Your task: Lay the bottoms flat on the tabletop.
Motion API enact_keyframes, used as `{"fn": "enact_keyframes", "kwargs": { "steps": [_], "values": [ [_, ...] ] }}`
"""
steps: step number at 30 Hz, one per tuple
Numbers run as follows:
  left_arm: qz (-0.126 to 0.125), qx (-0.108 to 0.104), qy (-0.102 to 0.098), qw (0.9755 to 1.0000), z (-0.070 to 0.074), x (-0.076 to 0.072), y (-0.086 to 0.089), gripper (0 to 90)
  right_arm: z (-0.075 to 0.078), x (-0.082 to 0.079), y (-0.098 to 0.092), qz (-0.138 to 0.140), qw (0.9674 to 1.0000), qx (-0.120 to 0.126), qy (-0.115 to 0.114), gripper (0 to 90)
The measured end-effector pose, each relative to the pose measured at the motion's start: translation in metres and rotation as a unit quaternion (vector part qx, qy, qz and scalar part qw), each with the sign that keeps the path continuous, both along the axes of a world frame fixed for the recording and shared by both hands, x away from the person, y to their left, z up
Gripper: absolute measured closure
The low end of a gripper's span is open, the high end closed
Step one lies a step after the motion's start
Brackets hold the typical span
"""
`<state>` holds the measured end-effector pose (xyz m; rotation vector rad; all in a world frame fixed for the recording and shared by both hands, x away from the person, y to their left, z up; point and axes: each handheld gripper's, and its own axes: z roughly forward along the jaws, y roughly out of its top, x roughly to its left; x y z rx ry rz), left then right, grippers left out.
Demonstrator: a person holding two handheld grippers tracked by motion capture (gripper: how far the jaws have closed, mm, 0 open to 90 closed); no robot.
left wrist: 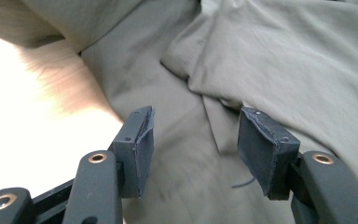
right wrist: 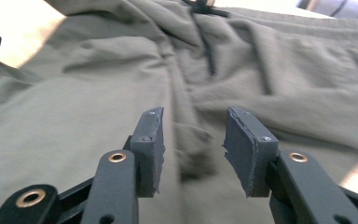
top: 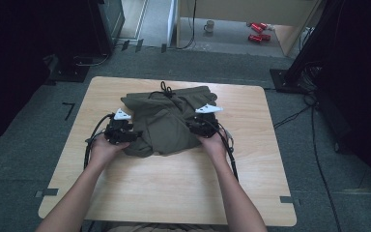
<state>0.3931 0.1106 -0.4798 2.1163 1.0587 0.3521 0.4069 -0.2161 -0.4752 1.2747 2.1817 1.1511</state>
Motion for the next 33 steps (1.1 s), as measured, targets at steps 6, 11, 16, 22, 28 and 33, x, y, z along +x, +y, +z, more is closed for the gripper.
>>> {"fn": "enact_keyframes", "kwargs": {
  "steps": [6,11,16,22,28,33],
  "values": [
    [0.001,-0.014,0.014,0.9998,-0.004,-0.015,0.011,45.0,-0.001,0.008,0.03,0.027,0.9996,-0.007,0.0,55.2],
    [0.006,-0.031,0.018,0.9994,-0.012,-0.03,0.015,45.2,-0.001,0.016,0.048,0.033,0.9994,-0.006,0.006,52.2],
    [0.004,-0.029,0.013,0.9995,-0.016,-0.037,0.013,44.4,-0.003,0.026,0.071,0.044,0.9989,-0.007,0.011,49.8],
    [0.004,-0.014,0.02,0.9997,-0.025,-0.041,0.009,43.9,-0.002,0.034,0.087,0.047,0.9989,-0.005,0.008,48.8],
    [0.005,-0.025,0.021,0.9994,-0.029,-0.042,0.013,43.3,-0.005,0.043,0.103,0.051,0.9986,-0.012,0.006,46.2],
    [0.01,-0.023,0.011,0.9996,-0.031,-0.043,0.012,41.9,-0.011,0.051,0.115,0.043,0.9988,-0.021,0.01,42.9]
  ]
}}
